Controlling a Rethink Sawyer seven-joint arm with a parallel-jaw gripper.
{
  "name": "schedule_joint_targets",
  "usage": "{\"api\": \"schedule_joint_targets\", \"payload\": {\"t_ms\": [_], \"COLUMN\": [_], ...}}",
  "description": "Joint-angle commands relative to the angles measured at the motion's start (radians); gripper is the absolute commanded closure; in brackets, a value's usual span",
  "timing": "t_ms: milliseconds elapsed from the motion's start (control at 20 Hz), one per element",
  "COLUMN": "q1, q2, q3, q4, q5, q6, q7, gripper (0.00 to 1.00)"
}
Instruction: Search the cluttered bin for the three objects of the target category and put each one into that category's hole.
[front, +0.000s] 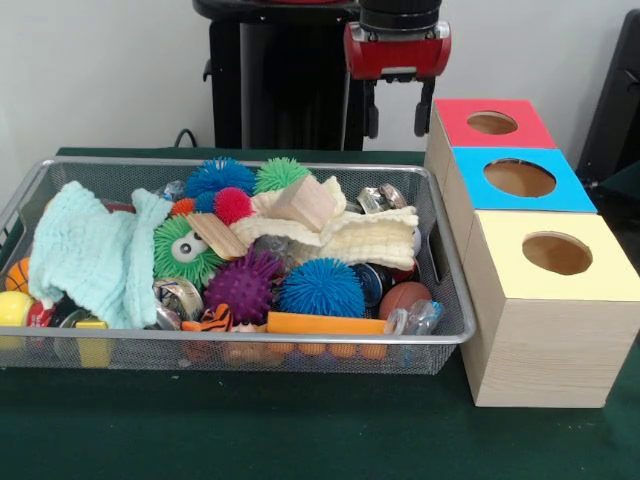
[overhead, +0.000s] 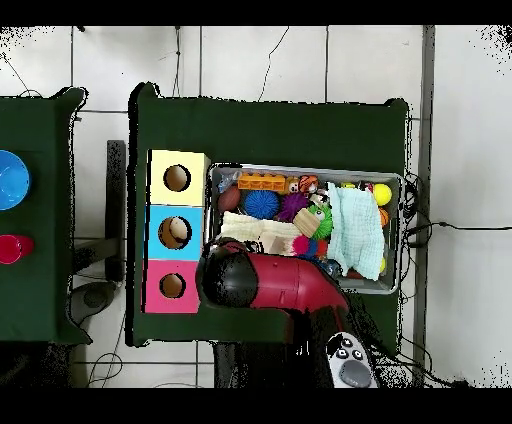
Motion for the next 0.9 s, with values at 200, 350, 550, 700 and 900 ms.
{"api": "schedule_joint_targets", "payload": {"t_ms": [200,350,550,700,900], "q1": [-0.115,-0.141,-0.168,-0.181,-0.186], "q2": [0.108,0.148,0.185,0.207,0.246], "q3": [0.157,0.175,0.199,0.215,0.236], "q4": [-0.174,-0.228,-0.274,-0.295,-0.332], "q5": [-0.046,-0.064,-0.082,-0.099,-0.116], "q6": [0.04,0.059,0.075,0.06,0.062], "q7": [-0.063,-0.091,-0.117,-0.112,-0.102], "gripper": [0.0,0.0,0.0,0.0,0.0]}}
